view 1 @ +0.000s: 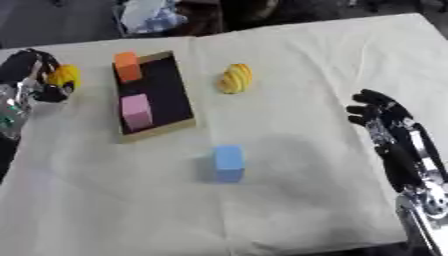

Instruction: Pick up objects on the table and place them in the box.

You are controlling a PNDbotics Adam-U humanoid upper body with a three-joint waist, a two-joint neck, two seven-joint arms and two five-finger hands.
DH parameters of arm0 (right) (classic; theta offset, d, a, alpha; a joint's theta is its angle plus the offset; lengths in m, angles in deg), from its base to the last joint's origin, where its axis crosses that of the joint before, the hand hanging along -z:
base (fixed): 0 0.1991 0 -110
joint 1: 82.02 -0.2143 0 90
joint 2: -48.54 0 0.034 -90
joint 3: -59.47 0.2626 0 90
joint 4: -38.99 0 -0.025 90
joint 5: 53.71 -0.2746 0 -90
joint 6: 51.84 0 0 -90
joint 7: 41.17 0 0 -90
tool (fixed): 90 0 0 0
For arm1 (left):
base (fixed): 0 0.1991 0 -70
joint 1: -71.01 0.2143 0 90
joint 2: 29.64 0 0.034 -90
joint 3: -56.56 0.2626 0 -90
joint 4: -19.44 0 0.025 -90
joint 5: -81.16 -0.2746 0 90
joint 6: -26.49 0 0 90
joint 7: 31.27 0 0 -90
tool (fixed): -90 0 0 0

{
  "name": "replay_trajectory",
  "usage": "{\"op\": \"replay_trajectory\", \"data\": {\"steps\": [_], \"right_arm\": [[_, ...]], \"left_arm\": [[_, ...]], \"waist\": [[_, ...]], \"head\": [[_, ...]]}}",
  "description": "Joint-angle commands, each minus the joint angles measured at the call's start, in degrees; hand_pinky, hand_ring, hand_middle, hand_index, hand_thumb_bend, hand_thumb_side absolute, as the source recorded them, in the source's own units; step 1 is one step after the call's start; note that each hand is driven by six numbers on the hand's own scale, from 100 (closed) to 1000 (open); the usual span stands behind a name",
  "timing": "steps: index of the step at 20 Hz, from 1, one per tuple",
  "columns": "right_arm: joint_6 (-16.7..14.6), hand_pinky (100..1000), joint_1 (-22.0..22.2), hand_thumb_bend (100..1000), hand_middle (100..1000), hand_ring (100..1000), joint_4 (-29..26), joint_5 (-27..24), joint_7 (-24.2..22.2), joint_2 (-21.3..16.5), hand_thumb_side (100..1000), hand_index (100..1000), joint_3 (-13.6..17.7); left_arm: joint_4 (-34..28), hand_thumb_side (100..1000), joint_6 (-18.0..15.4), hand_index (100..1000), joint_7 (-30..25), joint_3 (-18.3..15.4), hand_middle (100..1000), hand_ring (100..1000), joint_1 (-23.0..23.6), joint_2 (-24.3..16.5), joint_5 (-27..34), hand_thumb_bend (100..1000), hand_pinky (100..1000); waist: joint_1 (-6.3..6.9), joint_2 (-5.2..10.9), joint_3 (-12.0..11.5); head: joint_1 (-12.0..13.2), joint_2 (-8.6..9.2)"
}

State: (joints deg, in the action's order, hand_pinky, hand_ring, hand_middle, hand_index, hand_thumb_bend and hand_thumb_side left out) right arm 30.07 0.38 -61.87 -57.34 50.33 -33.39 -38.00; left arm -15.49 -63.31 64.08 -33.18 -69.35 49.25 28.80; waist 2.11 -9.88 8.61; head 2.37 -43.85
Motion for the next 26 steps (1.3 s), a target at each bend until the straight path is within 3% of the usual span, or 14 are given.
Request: {"op": "replay_trajectory", "data": {"steps": [1, 6, 11, 15, 23, 26], "right_arm": [[-0.1, 795, -0.7, 100, 784, 782, -0.6, -0.2, -0.2, -0.8, 527, 844, 0.1], [-0.2, 796, -0.7, 100, 784, 782, -0.6, -0.2, -0.2, -0.7, 530, 844, 0.2], [-0.2, 796, -0.7, 100, 784, 782, -0.6, -0.2, -0.2, -0.7, 528, 844, 0.2], [-0.2, 796, -0.7, 100, 784, 782, -0.6, -0.2, -0.3, -0.6, 529, 844, 0.2], [-0.2, 797, -0.7, 100, 784, 782, -0.6, -0.2, -0.4, -0.6, 530, 845, 0.2], [-0.2, 797, -0.7, 100, 784, 782, -0.5, -0.2, -0.4, -0.6, 531, 845, 0.2]], "left_arm": [[-2.1, 114, -0.6, 580, 0.4, 1.0, 447, 434, -1.6, -1.9, 0.7, 296, 528], [-9.6, 138, -5.2, 592, -4.0, 7.4, 469, 457, -2.0, -2.0, 2.7, 315, 549], [-15.5, 150, -10.2, 600, -9.0, 10.7, 475, 463, -1.5, -2.3, 4.9, 323, 554], [-16.7, 156, -12.2, 606, -13.2, 11.4, 479, 467, -1.5, -1.8, 5.3, 331, 556], [-18.1, 180, -12.0, 641, -21.9, 10.9, 511, 490, -1.1, -1.1, 5.9, 381, 575], [-18.2, 201, -11.8, 688, -23.5, 10.9, 559, 540, -0.9, -0.7, 5.8, 420, 601]], "waist": [[0.09, 0.28, -0.1], [0.07, 0.36, -0.4], [0.08, 0.44, -0.3], [0.13, 0.51, -0.2], [0.32, 0.58, -0.2], [0.35, 0.54, -0.2]], "head": [[-0.3, -0.27], [-0.6, -0.27], [-0.7, -0.27], [-0.7, -0.27], [-0.9, -0.27], [-0.9, -0.27]]}}
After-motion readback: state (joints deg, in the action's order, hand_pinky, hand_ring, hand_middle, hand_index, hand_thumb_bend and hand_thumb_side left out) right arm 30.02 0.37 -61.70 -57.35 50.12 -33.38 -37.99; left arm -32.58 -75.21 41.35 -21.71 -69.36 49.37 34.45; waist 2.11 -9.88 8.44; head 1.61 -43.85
